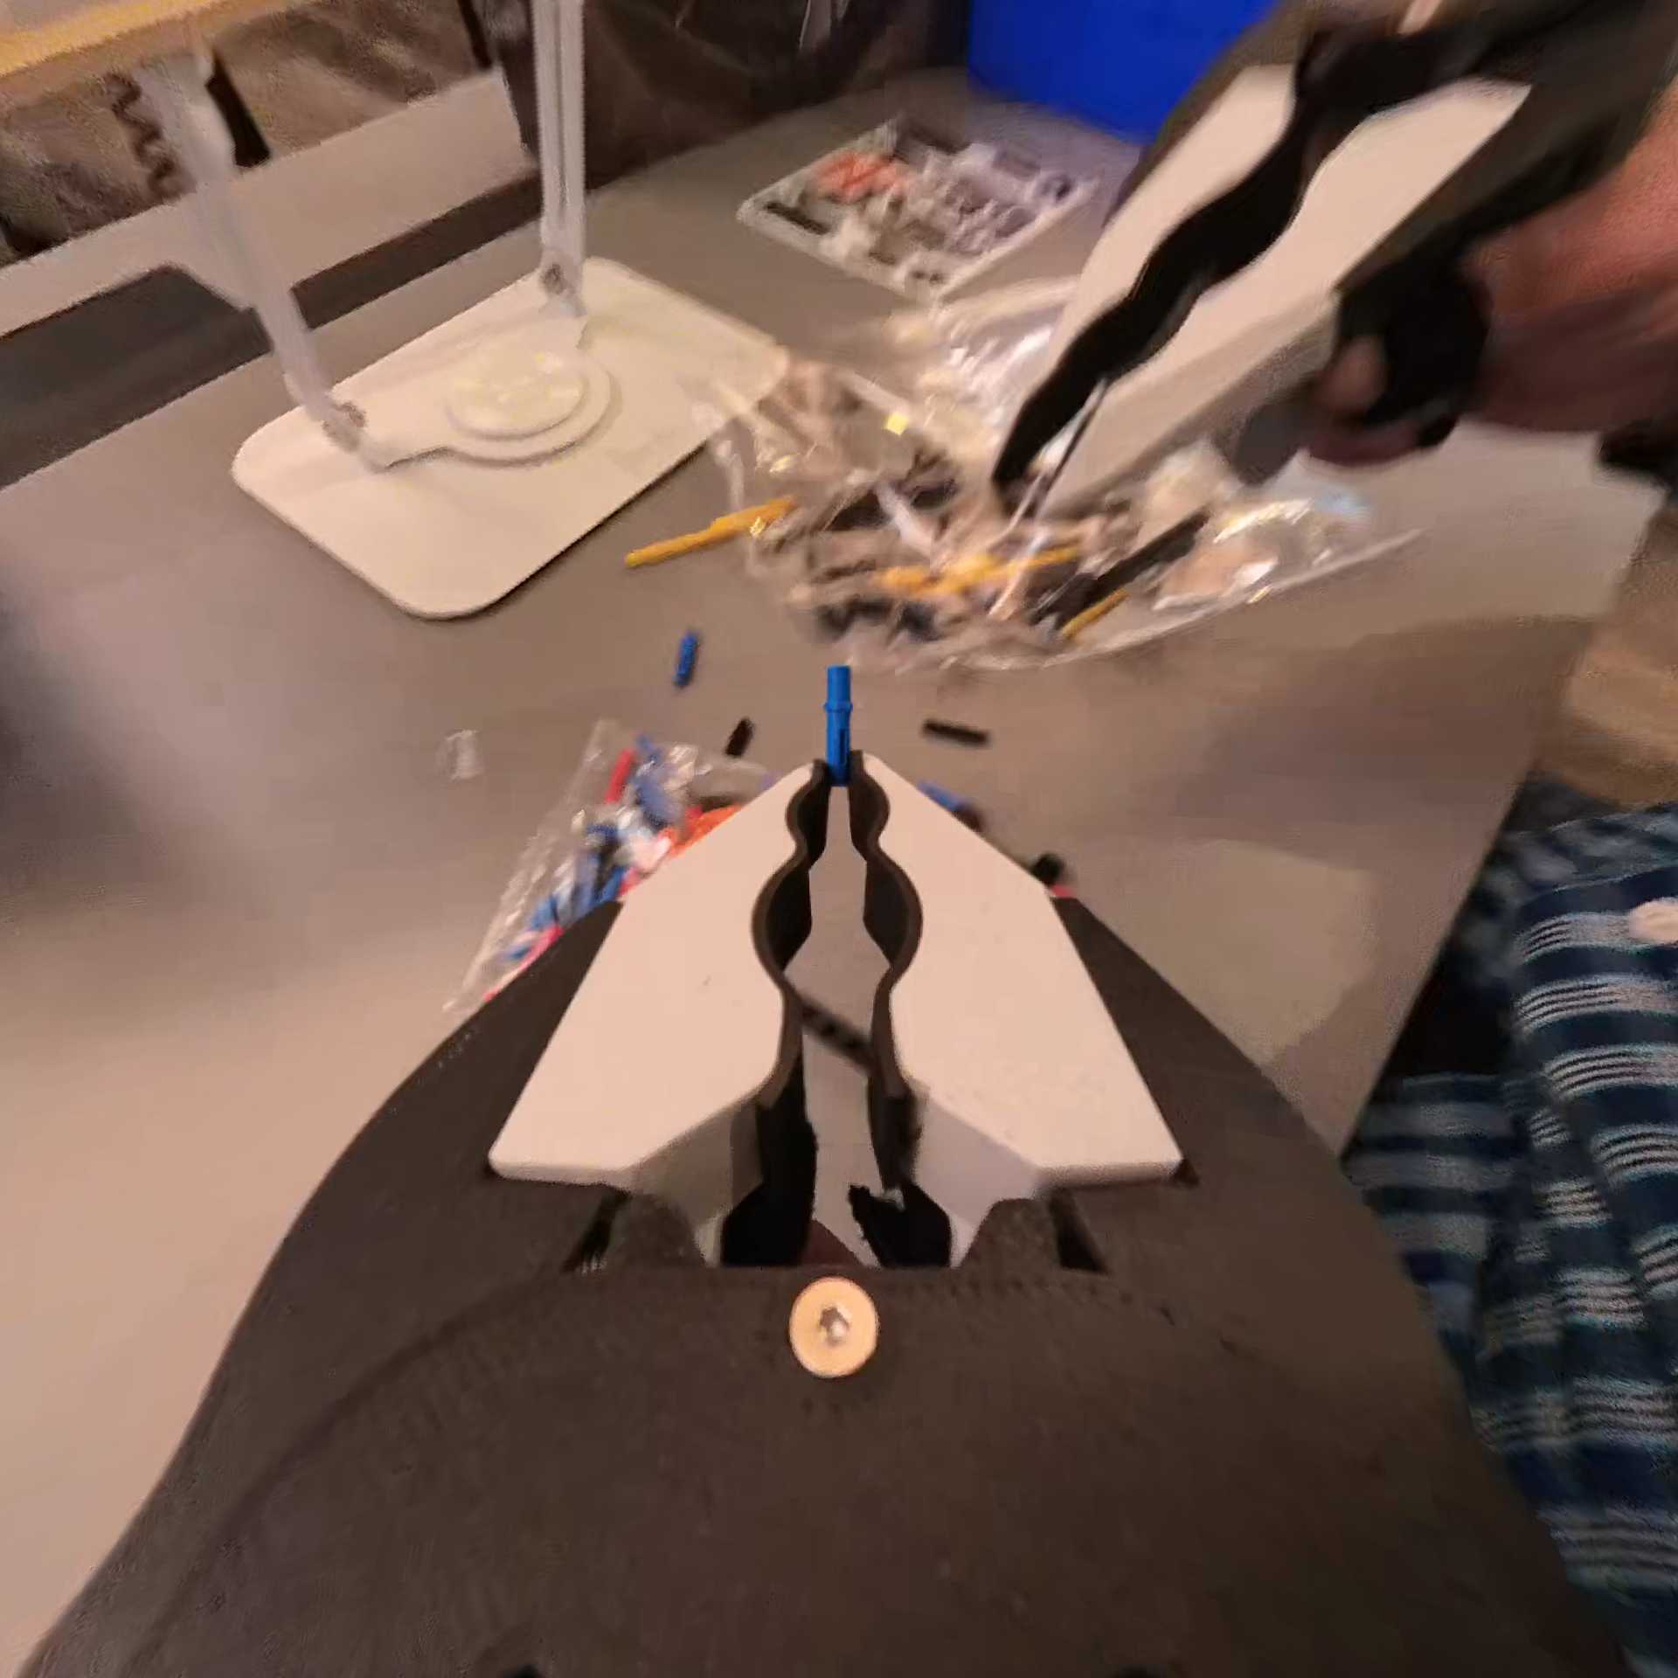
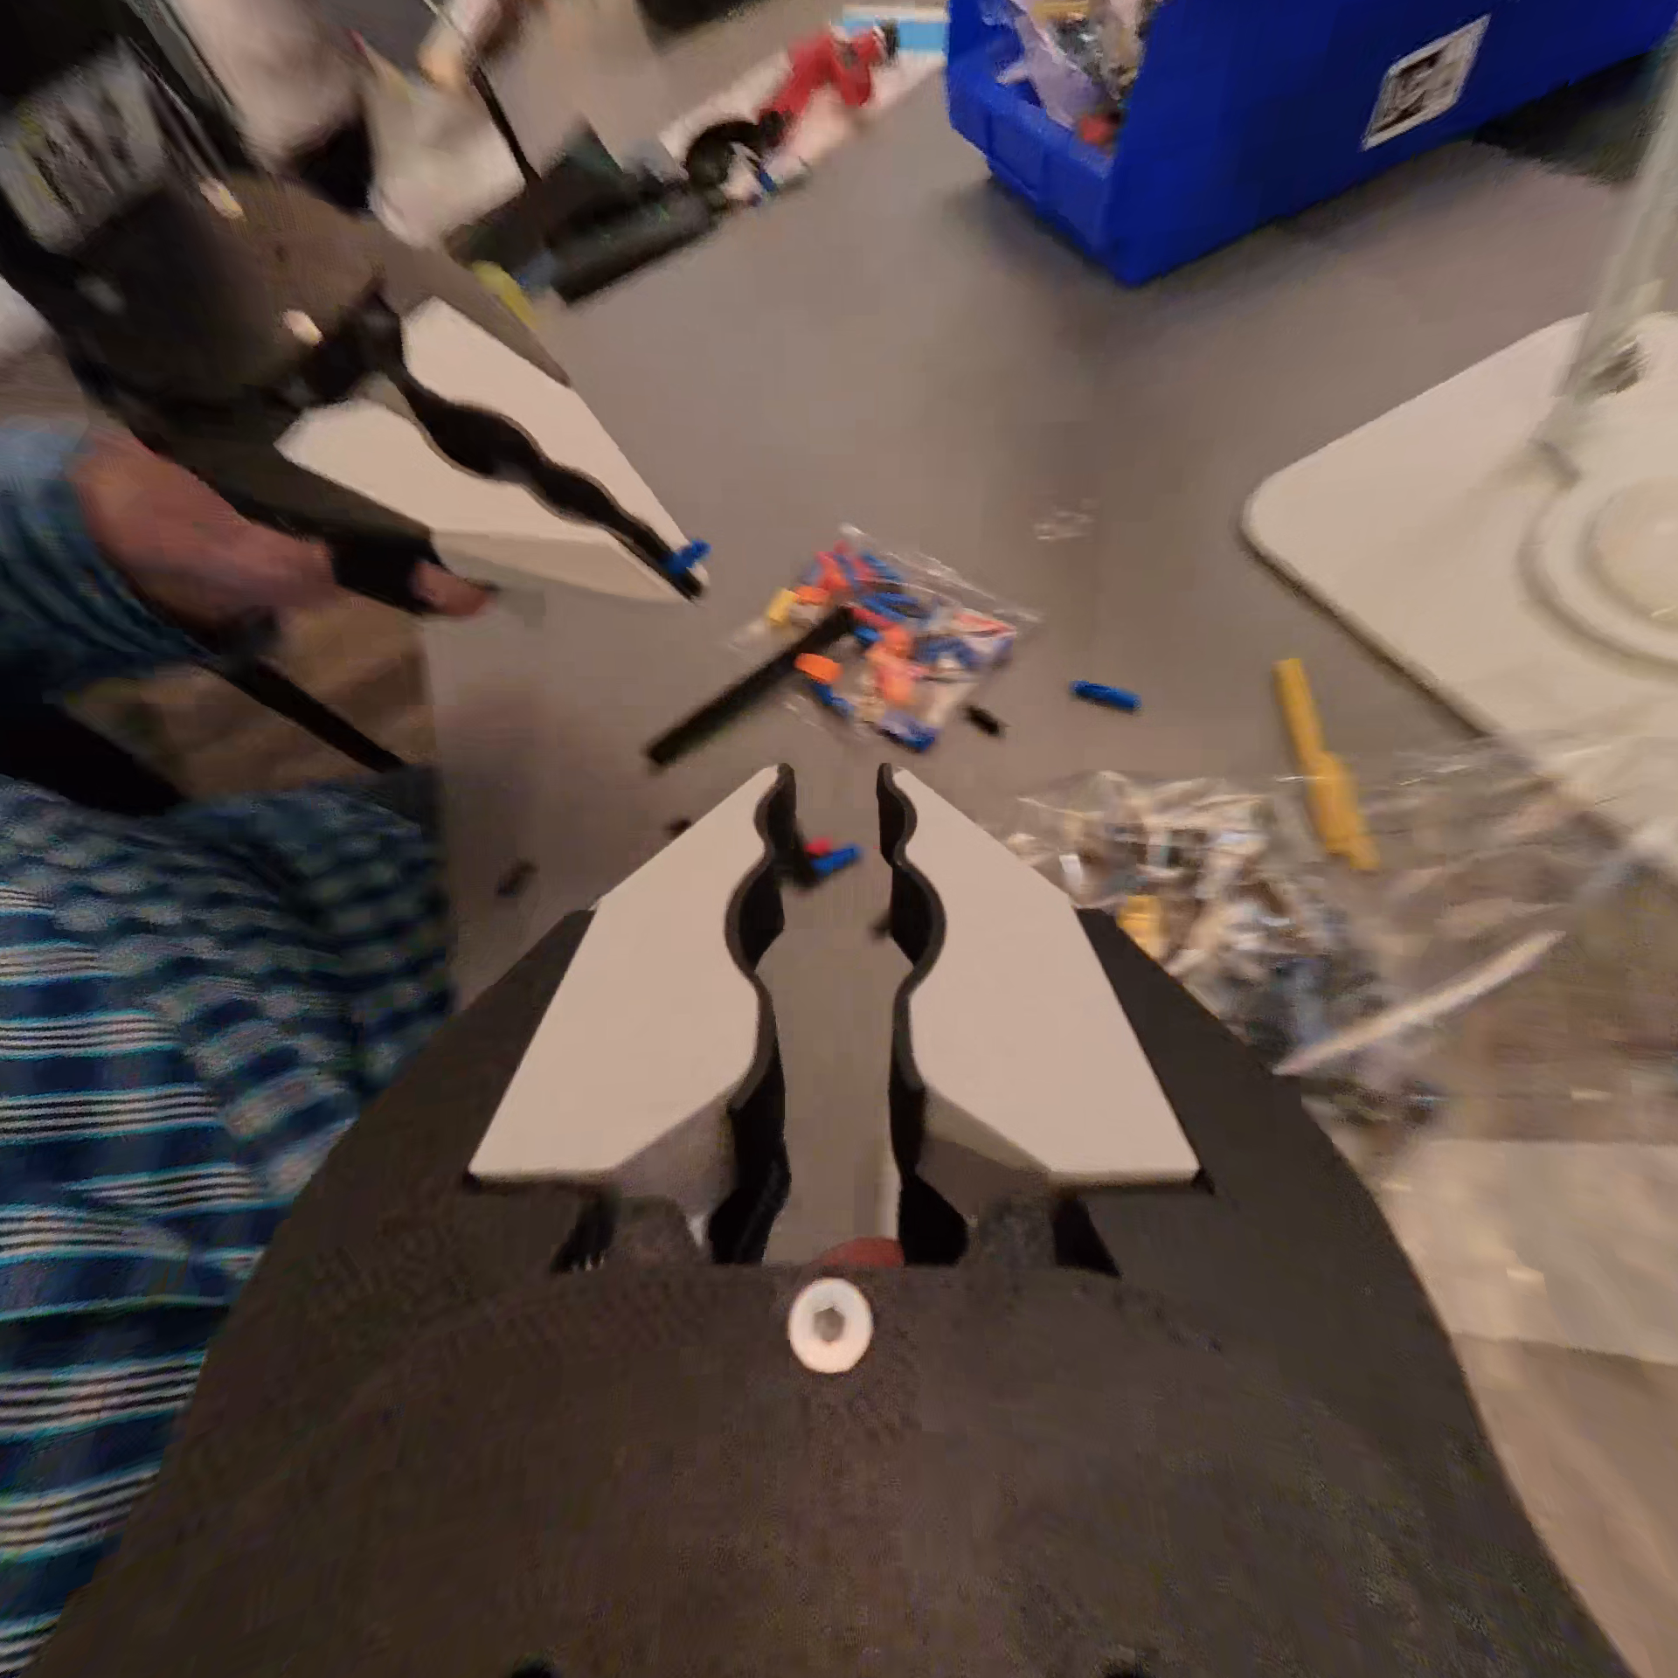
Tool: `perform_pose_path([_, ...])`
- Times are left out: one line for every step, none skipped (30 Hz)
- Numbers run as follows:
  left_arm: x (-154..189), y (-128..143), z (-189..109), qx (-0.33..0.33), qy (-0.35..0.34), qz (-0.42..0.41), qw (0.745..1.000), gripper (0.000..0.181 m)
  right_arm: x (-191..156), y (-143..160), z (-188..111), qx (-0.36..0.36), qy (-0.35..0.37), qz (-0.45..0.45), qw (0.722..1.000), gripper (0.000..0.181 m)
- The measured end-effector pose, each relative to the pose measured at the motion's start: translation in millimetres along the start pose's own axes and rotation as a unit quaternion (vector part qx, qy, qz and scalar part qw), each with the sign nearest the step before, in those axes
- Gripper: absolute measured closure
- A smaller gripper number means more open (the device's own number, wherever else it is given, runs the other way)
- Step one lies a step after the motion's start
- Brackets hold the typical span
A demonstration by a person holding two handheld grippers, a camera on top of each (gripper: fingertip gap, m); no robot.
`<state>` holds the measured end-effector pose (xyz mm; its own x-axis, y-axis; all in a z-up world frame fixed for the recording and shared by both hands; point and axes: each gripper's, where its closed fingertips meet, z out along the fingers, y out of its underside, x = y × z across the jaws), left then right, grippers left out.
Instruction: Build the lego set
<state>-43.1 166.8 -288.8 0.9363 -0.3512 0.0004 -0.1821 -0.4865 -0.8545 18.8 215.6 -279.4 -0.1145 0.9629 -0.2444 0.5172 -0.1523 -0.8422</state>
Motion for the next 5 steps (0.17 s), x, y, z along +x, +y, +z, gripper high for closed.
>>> perform_pose_path([-12.5,7.1,-1.1,-0.020,-0.016,0.011,1.000,0.180,10.5,-2.2,1.2,-0.017,0.025,-0.034,0.999,0.168])
perform_pose_path([-25.4,13.1,-2.6,-0.036,-0.034,0.024,0.998,0.180,20.8,-3.5,3.9,-0.040,0.046,-0.064,0.996,0.169])
perform_pose_path([-35.9,20.8,-3.1,-0.056,-0.043,0.032,0.997,0.180,30.2,-4.9,8.0,-0.061,0.060,-0.086,0.993,0.169])
perform_pose_path([-45.1,28.8,-2.8,-0.073,-0.046,0.030,0.996,0.180,37.5,-7.1,13.1,-0.078,0.064,-0.101,0.990,0.169])
perform_pose_path([-53.7,36.7,-2.4,-0.086,-0.049,0.024,0.995,0.180,43.9,-9.5,19.2,-0.094,0.065,-0.118,0.986,0.169])
